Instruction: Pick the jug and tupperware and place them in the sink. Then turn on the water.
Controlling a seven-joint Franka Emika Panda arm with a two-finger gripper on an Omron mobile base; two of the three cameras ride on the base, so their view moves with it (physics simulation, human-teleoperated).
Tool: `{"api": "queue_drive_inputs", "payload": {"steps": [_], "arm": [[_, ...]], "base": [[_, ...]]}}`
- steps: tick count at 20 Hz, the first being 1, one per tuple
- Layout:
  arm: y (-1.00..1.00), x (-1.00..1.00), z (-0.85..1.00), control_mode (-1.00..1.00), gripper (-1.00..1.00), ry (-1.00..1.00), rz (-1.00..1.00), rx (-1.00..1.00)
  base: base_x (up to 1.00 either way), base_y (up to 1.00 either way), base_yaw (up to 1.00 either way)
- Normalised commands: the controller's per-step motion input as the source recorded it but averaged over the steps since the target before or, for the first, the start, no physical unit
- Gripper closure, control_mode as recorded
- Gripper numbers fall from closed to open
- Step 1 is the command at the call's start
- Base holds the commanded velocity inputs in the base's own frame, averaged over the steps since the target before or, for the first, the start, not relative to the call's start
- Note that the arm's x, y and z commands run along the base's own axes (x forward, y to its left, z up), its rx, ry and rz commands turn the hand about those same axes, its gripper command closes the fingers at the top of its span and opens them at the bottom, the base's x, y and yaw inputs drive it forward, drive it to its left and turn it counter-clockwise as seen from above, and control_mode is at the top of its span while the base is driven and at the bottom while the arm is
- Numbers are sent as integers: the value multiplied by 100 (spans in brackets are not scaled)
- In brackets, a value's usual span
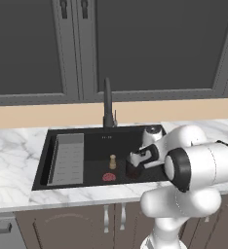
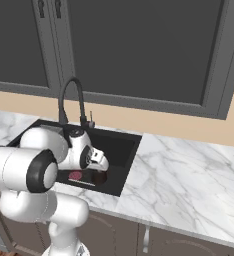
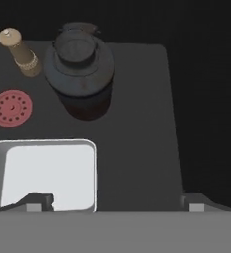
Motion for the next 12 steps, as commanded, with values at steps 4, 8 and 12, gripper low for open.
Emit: {"api": "queue_drive_inputs", "payload": {"steps": [4, 8, 12], "arm": [[-9, -11, 25, -100, -100, 0, 12, 0], [-7, -15, 33, -100, -100, 0, 11, 2], [-1, -19, 33, -100, -100, 0, 10, 2]], "base": [[0, 0, 0], [0, 0, 0], [0, 0, 0]]}}
